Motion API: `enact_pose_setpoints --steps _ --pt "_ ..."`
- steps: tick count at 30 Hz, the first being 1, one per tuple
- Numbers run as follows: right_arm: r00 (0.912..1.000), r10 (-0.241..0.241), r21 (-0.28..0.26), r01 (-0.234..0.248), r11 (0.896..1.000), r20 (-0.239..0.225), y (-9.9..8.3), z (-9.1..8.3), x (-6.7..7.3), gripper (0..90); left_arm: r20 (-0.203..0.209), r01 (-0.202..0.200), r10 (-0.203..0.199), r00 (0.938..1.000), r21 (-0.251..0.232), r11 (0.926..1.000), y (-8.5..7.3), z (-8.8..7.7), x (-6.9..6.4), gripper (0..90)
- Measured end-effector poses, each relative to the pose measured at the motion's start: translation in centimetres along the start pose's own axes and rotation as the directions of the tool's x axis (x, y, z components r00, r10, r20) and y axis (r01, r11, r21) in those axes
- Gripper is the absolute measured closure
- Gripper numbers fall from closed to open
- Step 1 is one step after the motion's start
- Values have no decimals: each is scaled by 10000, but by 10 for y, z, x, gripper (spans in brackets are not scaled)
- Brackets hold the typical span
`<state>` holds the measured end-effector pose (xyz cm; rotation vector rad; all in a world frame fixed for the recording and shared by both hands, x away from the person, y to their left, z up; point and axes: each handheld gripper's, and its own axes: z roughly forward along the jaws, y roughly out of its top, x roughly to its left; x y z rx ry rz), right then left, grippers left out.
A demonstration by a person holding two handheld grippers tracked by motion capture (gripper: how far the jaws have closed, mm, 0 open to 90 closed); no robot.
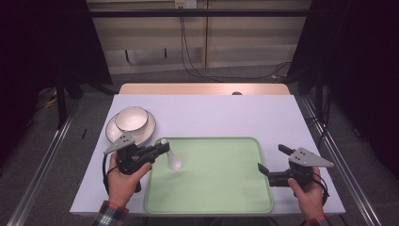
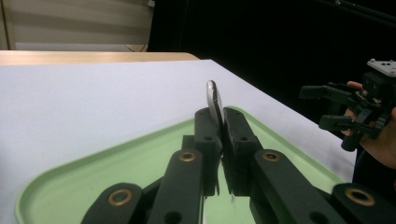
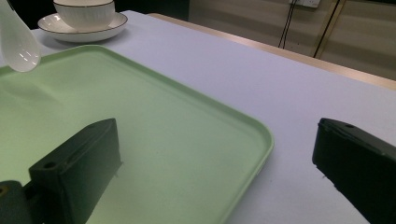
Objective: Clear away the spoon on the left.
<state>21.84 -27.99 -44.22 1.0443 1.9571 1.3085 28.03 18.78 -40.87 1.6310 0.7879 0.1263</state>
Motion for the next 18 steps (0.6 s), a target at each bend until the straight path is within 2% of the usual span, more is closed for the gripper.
enact_pose_setpoints --steps 2,3,5,7,10,11,18 --pt "10000 -5 11 5 10000 22 0 0 0 5 -60 -4 4 10000 63 10000 0 0 0 852" --pt "10000 -7 15 7 10000 -5 0 0 0 6 70 28 -28 10000 52 10000 -1 -1 0 852" --pt "10000 -14 -4 14 10000 -28 0 0 0 6 1 104 -104 9999 111 9999 -1 -1 0 852" --pt "10000 -3 7 3 10000 -42 0 0 0 6 131 88 -91 9999 236 9997 -4 -1 0 852" --pt "10000 -22 39 22 10000 -6 0 0 0 6 48 82 -84 10000 362 9993 -5 -1 -2 852" --pt "10000 -13 53 14 10000 -50 0 1 1 6 191 91 -97 9998 300 9995 -7 0 -1 852" --pt "10000 0 35 0 10000 -22 0 1 1 6 274 -127 113 9996 539 9985 -11 1 -6 851"
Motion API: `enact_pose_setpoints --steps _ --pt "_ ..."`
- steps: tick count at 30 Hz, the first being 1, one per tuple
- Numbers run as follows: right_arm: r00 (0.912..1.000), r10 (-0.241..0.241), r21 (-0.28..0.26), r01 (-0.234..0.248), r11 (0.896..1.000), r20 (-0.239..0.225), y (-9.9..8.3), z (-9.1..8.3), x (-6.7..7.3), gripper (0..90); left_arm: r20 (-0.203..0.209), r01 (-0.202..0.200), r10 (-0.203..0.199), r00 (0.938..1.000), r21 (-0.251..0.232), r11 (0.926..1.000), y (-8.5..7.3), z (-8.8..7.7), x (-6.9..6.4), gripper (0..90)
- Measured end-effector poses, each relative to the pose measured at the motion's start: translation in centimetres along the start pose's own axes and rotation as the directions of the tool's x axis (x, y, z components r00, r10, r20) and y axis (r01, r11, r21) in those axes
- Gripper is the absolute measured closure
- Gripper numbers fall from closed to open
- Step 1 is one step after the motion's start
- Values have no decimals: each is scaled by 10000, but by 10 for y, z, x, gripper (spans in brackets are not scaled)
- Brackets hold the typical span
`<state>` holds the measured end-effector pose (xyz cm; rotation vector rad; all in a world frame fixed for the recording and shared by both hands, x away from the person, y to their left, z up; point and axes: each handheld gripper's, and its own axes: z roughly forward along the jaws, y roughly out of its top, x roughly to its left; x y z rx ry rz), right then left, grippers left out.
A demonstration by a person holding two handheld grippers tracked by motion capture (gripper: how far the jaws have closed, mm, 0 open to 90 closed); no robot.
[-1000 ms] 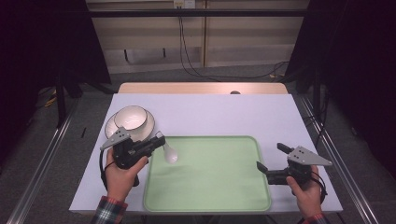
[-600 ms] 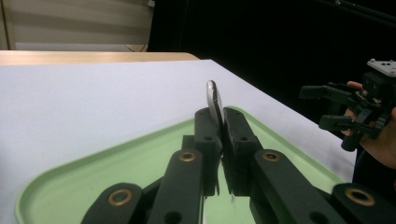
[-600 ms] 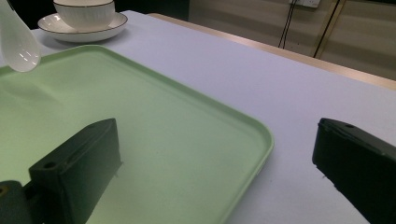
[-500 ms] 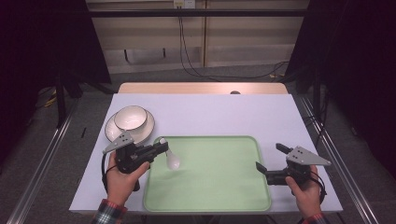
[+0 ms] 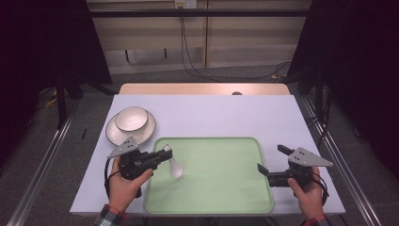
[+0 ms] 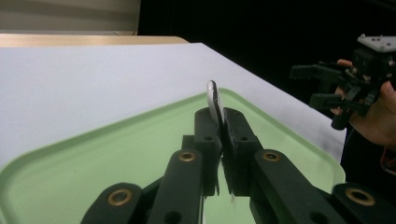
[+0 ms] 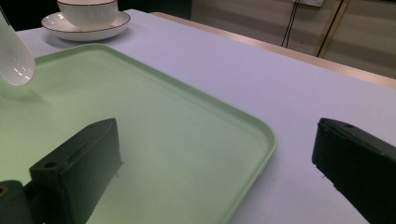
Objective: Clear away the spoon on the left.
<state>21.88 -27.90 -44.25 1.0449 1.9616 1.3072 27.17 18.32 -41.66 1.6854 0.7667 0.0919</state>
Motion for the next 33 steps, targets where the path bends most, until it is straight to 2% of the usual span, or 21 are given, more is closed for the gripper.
enact_pose_setpoints --steps 1,8,10,11,15,18,26,31,33 --pt "10000 12 25 -11 10000 -77 0 0 0 6 -1 -106 106 9999 121 9999 -1 1 -2 852" --pt "9999 -80 58 81 10000 -143 1 3 1 7 29 -84 83 10000 388 9992 -6 2 -1 851" --pt "9998 -70 67 72 10000 -165 1 3 1 7 -101 -61 66 9999 511 9987 -7 2 -2 851" --pt "9999 -93 62 94 9999 -131 1 4 1 7 27 -24 23 10000 446 9990 -8 2 -2 851" --pt "9998 -121 89 123 9999 -175 0 4 1 7 34 7 -9 10000 499 9988 -9 1 -3 851" --pt "9999 -87 90 88 9999 -137 1 4 2 7 69 -36 32 10000 700 9975 -12 1 -6 851" --pt "9997 -100 110 103 9999 -230 1 5 2 9 284 112 -132 9995 703 9975 -15 2 -9 850" --pt "9996 -146 147 149 9998 -221 1 8 2 9 330 16 -40 9994 733 9973 -16 2 -11 849" --pt "9995 -150 118 154 9998 -285 2 8 3 9 347 153 -178 9992 683 9975 -17 2 -10 849"
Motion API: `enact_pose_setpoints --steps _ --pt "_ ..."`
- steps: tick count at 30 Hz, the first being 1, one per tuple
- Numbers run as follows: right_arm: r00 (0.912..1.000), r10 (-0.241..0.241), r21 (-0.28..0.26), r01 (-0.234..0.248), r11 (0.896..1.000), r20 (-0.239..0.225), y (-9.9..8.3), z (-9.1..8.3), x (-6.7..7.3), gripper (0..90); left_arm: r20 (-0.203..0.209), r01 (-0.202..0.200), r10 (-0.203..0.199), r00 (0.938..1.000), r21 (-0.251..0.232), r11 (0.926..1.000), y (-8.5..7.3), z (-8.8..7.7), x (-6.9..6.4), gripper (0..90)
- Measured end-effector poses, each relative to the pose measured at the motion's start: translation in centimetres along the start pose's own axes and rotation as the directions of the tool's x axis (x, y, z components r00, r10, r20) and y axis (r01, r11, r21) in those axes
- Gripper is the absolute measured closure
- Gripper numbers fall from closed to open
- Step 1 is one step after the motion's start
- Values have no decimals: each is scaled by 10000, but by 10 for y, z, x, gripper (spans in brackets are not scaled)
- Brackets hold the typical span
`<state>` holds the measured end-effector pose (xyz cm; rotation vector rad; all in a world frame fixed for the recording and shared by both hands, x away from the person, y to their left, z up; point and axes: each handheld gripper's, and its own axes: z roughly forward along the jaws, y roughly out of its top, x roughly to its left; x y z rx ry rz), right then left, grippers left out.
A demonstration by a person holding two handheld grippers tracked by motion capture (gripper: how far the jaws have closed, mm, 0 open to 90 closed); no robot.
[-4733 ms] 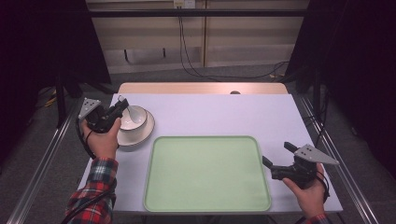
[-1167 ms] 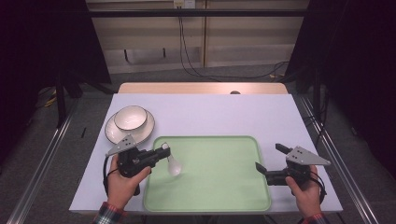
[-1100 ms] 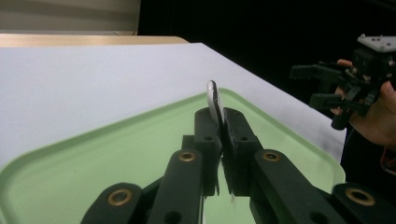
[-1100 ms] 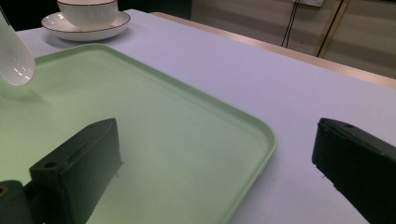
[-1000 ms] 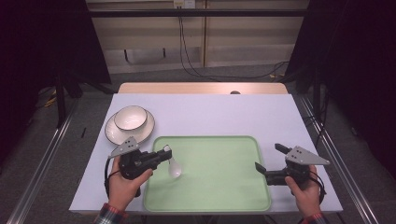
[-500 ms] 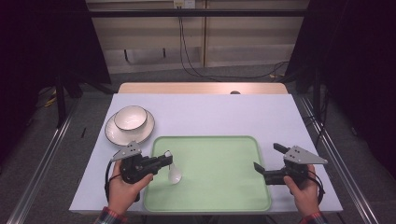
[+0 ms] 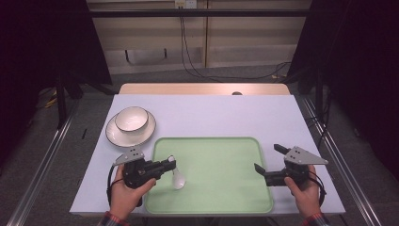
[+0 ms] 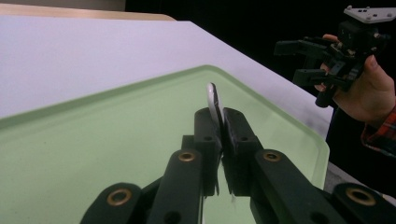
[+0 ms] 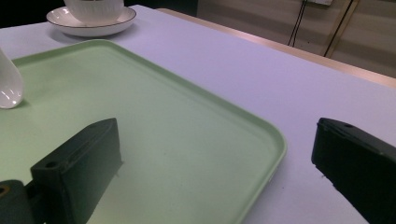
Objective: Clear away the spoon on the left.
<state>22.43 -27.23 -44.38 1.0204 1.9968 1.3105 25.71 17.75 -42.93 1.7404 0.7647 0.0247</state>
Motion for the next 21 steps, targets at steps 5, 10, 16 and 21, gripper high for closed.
enact_pose_setpoints --steps 5,10,16,21 --pt "10000 -75 17 75 10000 -20 1 1 1 9 24 113 -113 9999 -62 9999 -1 0 2 846" --pt "10000 -76 -18 76 10000 -23 1 2 1 9 -62 126 -126 9999 -32 9999 -2 1 7 839" --pt "9999 -103 12 103 9999 -65 1 2 0 9 -175 88 -87 9998 55 9999 -3 3 10 828" --pt "9999 -121 25 121 9999 -37 1 2 1 9 -289 -46 52 9996 185 9998 -3 5 10 819"
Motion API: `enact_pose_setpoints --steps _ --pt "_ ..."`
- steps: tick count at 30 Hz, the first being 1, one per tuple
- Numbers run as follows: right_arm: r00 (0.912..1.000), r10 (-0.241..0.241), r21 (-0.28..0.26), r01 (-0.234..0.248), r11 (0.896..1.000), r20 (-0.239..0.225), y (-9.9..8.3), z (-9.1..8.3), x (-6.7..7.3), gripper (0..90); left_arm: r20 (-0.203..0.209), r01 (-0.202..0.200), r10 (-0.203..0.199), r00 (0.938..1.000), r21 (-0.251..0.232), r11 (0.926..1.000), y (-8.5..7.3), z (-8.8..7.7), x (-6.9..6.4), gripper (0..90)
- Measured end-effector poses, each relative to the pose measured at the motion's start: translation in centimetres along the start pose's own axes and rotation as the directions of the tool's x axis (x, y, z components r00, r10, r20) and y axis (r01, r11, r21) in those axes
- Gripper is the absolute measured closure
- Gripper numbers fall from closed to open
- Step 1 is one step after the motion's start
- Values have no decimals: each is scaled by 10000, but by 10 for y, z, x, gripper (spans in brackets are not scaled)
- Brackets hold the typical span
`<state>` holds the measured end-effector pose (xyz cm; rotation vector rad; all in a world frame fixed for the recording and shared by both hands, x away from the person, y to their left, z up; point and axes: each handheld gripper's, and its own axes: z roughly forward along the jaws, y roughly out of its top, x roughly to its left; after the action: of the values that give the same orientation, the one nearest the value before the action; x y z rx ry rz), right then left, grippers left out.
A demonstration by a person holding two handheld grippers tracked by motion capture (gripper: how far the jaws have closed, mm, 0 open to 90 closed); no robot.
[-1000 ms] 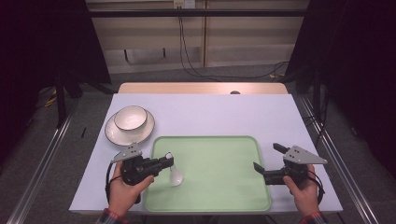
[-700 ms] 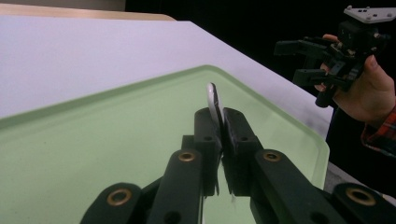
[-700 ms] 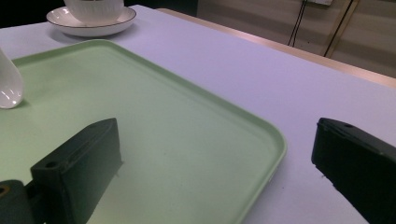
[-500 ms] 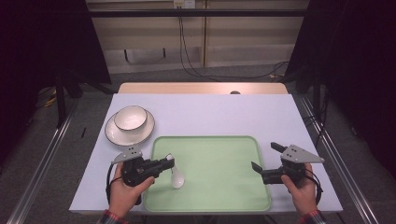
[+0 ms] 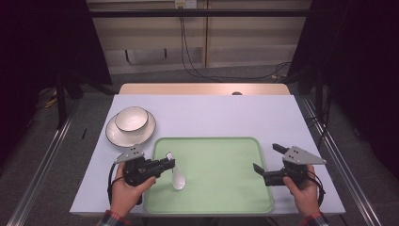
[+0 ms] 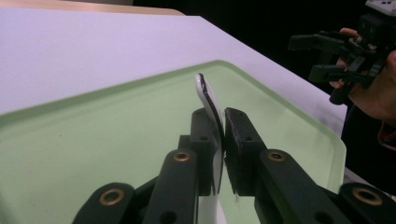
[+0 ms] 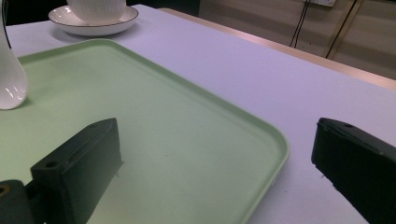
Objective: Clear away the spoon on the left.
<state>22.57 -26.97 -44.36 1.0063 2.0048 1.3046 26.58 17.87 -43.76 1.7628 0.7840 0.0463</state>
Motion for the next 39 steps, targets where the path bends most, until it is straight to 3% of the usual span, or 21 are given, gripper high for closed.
enact_pose_setpoints --steps 25,39 --pt "9999 -116 62 116 9999 -53 -1 -1 1 9 -735 -403 422 9964 268 9988 -3 7 7 754" --pt "9999 -74 88 74 9999 -79 -3 -4 1 9 -763 -681 711 9945 408 9968 -2 16 9 727"
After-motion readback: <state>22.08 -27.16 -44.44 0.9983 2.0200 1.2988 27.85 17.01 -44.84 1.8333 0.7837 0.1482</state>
